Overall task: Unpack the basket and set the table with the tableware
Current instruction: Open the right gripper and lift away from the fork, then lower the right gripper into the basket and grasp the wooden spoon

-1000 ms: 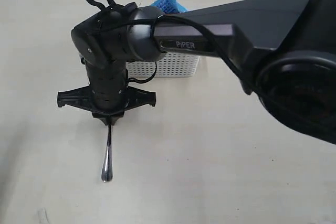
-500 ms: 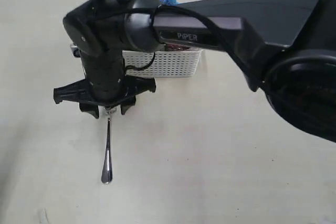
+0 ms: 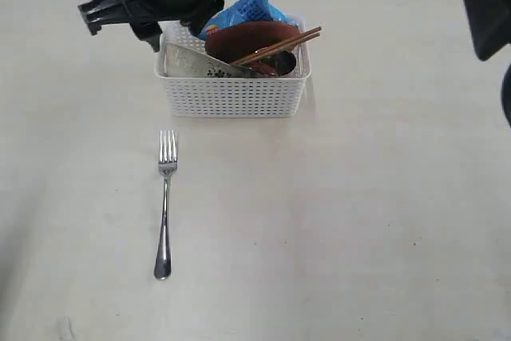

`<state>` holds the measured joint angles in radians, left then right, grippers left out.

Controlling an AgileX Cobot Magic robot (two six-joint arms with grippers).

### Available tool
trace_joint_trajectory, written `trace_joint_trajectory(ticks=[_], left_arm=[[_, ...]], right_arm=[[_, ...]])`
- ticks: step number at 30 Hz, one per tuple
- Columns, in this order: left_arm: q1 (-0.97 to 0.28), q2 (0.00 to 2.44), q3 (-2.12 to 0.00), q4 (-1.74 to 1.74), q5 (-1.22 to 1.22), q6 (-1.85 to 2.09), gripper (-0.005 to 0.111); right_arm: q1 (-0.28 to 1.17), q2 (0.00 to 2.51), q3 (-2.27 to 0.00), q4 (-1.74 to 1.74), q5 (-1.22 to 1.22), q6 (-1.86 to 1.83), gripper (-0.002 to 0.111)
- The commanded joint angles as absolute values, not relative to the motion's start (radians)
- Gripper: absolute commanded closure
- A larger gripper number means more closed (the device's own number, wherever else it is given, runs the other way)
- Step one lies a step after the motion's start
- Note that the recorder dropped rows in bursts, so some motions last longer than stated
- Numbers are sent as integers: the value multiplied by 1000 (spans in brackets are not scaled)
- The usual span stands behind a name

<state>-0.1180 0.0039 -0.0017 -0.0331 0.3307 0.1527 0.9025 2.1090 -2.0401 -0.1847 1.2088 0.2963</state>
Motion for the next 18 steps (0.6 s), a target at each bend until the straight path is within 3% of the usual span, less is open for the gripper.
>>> trace_joint_trajectory(ticks=[1,18], left_arm=[[-123,0,0,-30,320,152,107],[-123,0,0,-30,320,152,107]], right_arm=[[899,2087,-2045,-270,1221,105,58],[897,2027,-1762,-484,1221,105,58]])
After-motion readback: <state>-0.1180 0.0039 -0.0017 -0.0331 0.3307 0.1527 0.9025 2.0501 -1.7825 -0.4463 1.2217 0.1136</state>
